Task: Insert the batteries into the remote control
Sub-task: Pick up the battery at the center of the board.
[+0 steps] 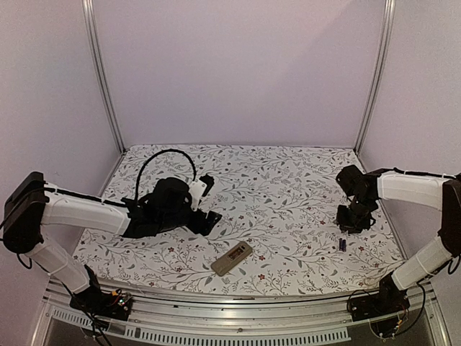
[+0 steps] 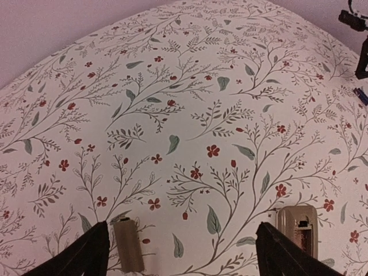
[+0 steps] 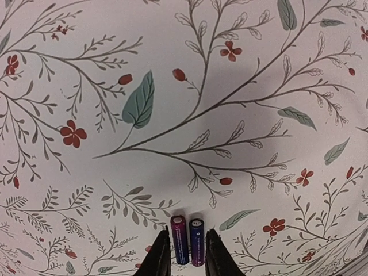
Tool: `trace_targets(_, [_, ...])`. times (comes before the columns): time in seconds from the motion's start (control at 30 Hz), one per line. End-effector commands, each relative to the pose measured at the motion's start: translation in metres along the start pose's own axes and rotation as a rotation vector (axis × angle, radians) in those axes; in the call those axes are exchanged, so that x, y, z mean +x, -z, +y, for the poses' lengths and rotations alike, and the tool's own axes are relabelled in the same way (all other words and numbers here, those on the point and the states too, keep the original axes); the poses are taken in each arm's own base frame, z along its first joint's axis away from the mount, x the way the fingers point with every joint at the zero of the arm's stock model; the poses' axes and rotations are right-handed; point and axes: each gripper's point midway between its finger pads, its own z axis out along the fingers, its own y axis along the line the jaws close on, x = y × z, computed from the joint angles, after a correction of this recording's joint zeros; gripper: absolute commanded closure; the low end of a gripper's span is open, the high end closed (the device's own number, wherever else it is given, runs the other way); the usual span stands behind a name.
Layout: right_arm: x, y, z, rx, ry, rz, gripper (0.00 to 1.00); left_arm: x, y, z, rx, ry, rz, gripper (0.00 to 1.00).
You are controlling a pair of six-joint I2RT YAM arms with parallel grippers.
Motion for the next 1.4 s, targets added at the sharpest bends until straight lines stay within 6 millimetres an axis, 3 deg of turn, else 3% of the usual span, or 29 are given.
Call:
trace_targets(0.0, [0.012,-0.005,-0.007,-0.013,-0.036,0.036,0.79,-0.001,0.003,-0.003,-0.008,-0.034,-0.005,0.12])
trace_targets(0.13, [0.022,-0.013,-0.006,-0.034,-0.040,0.067,0.79,-0.002,0.004,-0.004,-0.007,-0.042,-0.007,0.12])
trace_targets(1.37, [0.031,-0.029,-0.012,-0.020,-0.046,0.107,0.86,-0.006,0.009,-0.006,-0.015,-0.065,-0.028,0.12])
